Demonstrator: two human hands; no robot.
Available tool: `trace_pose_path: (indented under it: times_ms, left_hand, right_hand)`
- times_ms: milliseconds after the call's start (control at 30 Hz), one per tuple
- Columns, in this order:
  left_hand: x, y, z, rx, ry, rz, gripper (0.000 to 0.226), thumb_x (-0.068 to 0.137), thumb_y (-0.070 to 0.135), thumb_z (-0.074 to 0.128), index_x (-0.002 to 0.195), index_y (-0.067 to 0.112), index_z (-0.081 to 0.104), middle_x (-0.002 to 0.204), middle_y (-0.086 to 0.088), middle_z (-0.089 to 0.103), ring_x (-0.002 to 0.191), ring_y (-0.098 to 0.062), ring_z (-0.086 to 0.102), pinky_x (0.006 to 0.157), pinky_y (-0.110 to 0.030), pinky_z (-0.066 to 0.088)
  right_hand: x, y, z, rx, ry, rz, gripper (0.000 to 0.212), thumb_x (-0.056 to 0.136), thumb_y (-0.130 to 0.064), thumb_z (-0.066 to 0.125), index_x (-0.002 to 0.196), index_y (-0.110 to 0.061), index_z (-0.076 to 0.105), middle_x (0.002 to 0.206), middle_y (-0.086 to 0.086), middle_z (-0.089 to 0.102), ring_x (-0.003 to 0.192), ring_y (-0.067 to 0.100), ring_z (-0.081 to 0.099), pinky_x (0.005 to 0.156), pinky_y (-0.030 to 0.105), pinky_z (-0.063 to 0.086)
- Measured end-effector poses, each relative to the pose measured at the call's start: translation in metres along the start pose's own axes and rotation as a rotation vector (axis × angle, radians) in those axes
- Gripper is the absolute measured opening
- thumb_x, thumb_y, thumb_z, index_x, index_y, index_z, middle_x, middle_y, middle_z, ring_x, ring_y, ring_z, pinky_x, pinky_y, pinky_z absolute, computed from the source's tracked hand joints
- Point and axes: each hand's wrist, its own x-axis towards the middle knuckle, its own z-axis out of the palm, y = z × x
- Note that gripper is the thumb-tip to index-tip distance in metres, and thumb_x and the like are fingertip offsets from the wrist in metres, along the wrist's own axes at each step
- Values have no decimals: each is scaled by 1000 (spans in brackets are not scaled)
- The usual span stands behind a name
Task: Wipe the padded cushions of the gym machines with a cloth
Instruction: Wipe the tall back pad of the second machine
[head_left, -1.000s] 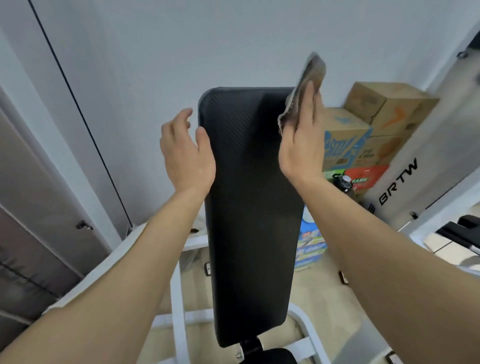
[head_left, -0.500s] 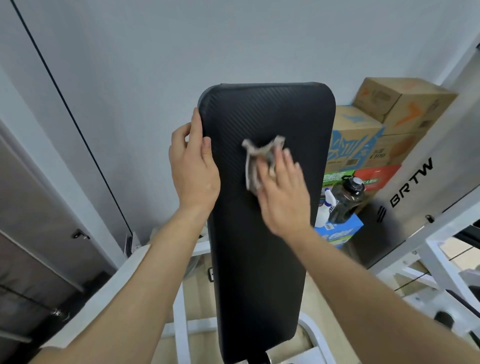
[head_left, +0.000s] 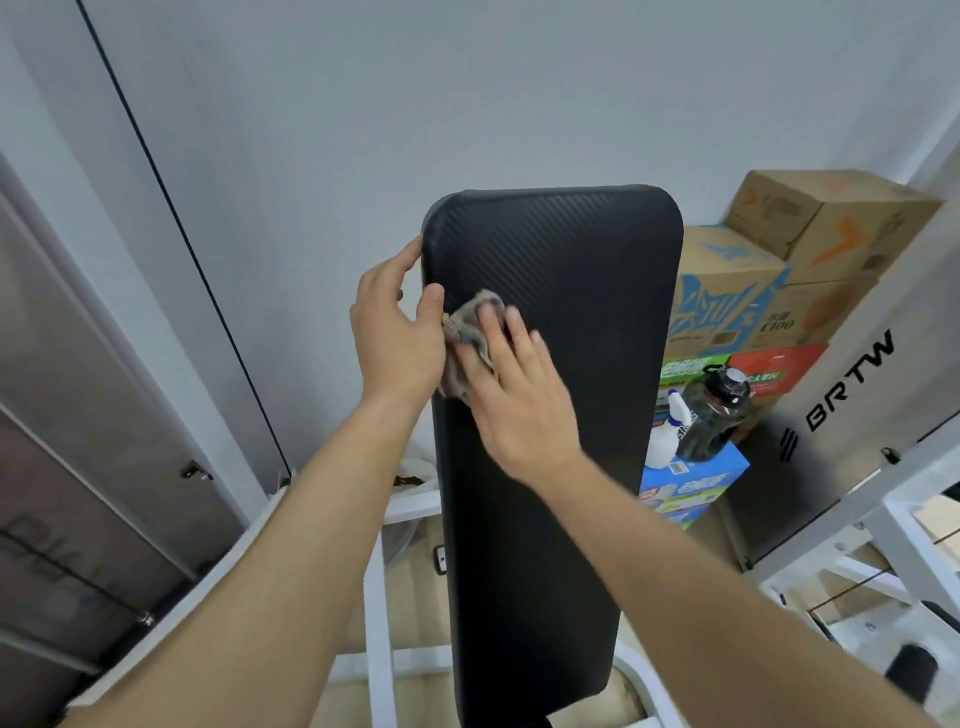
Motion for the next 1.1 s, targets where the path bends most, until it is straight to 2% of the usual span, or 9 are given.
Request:
trace_pose_path:
  times_ms: [200,333,467,567,733,800,867,1033,1100]
  left_hand:
    - [3,-9,-16,-158,58,-259,33,105,19,44,129,30,63,134,13,59,119,-1,55,101,-16,40]
    - [-7,-16,-10,-97,64,-262,31,105,20,43,128,29,64,133,11,60,115,-3,56,98,-16,40]
    - [-10,-20,-8,-47,83,-251,31,105,19,42,126,28,64,133,7,60,114,-6,57,101,-24,46]
    - [-6,-9,-6,-28,122,-187,32,103,17,43,125,26,64,131,6,62,116,-8,58,106,-31,48]
    - [5,26,5,41,224,-2,40,94,10,45,131,22,56,131,8,60,121,-15,55,103,-32,47]
    - [8,42,9,119,276,49,51,89,1,44,136,21,52,136,7,56,123,-11,51,101,-14,40]
    - [12,56,11,177,288,89,58,87,-2,44,141,19,49,142,7,52,123,0,46,94,3,27]
    - [31,80,25,392,43,168,40,95,13,43,125,24,67,129,7,68,121,-16,59,107,-31,43]
    - [36,91,33,421,28,87,36,98,19,42,116,26,72,122,9,71,117,-16,60,98,-28,44]
  right_hand:
    - [100,37,-46,-56,104,-49,54,104,-27,41,156,-14,33,164,15,23,152,36,19,122,50,22]
    - [62,11,-20,-34,101,65,59,100,-21,49,156,-14,32,165,17,17,153,36,11,123,49,9]
    - [-10,9,-1,-99,-63,-212,61,98,-20,53,155,-18,34,165,10,11,154,30,8,125,46,10]
    - [25,28,-22,-143,-75,-320,57,98,-24,49,153,-19,37,165,9,17,153,33,17,123,47,14]
    - [134,30,-59,-10,98,-151,43,95,-27,50,134,-12,62,137,13,61,125,36,56,106,45,39]
    - [156,25,-69,35,69,-135,31,94,-30,52,110,-12,72,104,8,73,91,33,65,84,36,43]
    - [167,30,-80,45,-19,-129,30,97,-35,49,99,-15,71,91,5,71,80,31,61,74,31,33]
    - [158,103,-98,121,-106,121,33,102,-41,40,89,-22,64,91,5,69,89,33,62,69,37,40]
    - [139,141,-102,117,-118,218,30,102,-41,40,77,-25,48,81,3,58,84,34,59,63,35,33]
